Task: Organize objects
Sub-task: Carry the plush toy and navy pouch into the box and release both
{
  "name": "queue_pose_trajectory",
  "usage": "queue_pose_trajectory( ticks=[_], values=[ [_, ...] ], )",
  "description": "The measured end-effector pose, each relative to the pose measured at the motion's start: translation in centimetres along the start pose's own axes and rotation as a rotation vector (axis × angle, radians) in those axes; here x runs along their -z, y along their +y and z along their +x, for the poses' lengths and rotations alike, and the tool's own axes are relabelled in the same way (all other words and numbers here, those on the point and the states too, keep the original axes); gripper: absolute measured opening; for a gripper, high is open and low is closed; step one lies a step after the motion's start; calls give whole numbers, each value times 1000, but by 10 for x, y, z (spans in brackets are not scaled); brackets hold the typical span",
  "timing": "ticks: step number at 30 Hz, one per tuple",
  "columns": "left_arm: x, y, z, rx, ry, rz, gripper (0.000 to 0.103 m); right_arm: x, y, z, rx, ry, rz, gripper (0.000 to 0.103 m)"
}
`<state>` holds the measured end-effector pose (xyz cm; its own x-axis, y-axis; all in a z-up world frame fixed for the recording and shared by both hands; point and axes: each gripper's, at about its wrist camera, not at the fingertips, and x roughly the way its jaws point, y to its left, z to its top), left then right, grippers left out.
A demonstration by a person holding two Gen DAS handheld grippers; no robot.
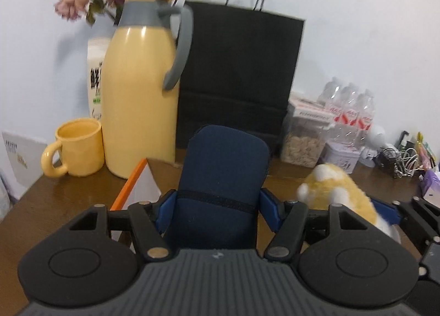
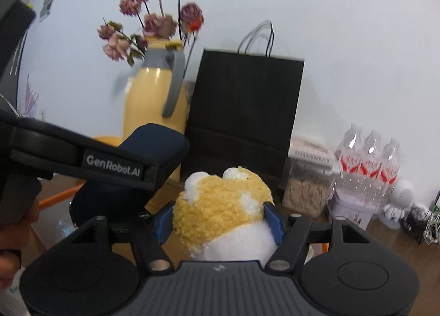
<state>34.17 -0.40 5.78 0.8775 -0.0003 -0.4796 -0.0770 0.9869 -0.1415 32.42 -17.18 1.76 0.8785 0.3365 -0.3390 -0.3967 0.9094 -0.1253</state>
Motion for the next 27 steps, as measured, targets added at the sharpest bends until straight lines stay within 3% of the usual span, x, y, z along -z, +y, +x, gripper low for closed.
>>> queue_pose_trajectory(
  ticks=[6, 8, 9, 10, 11, 12, 13, 27],
  values=[
    [6, -2, 7, -5, 13, 29, 66, 5, -6, 8, -12, 40, 21, 66],
    [8, -3, 8, -13, 14, 34, 70, 6, -5, 9, -15, 56, 19, 68],
    [9, -3, 7, -25, 3, 32, 78, 7, -5, 10, -18, 67, 18, 71],
    [9, -4, 6, -43, -12, 34, 95, 7, -5, 10, -15, 70, 16, 75],
    [10, -5, 3, -58, -32, 38, 103, 8, -6, 9, -5, 69, 18, 89],
    [11, -6, 0, -61, -61, 39, 103, 7, -6, 9, 3, 65, 24, 102],
    [11, -7, -4, -59, -78, 41, 103, 6, -8, 8, 7, 60, 31, 103],
    [9, -2, -7, -48, -80, 15, 103, 3, -12, 7, 12, 65, 58, 103]
  ],
)
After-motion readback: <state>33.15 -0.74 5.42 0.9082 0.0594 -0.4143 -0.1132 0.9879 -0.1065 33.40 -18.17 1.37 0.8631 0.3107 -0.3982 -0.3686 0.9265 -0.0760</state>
